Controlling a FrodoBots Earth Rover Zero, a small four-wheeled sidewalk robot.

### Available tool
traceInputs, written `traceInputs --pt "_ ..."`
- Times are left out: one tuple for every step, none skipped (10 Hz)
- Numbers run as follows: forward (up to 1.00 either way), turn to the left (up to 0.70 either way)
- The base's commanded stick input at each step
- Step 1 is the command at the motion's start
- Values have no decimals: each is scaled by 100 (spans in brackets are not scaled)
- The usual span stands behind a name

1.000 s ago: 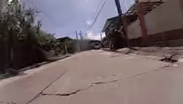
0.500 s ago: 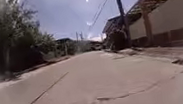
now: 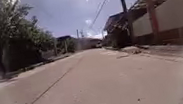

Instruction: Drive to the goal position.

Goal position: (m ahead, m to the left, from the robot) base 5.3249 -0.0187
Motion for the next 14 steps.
traceInputs --pt "100 0" --pt "100 0" --pt "100 -8" --pt "100 -27" --pt "100 -27" --pt "100 -20" --pt "100 0" --pt "100 0" --pt "100 0" --pt "100 0" --pt "100 0" --pt "100 0" --pt "100 0" --pt "100 0"
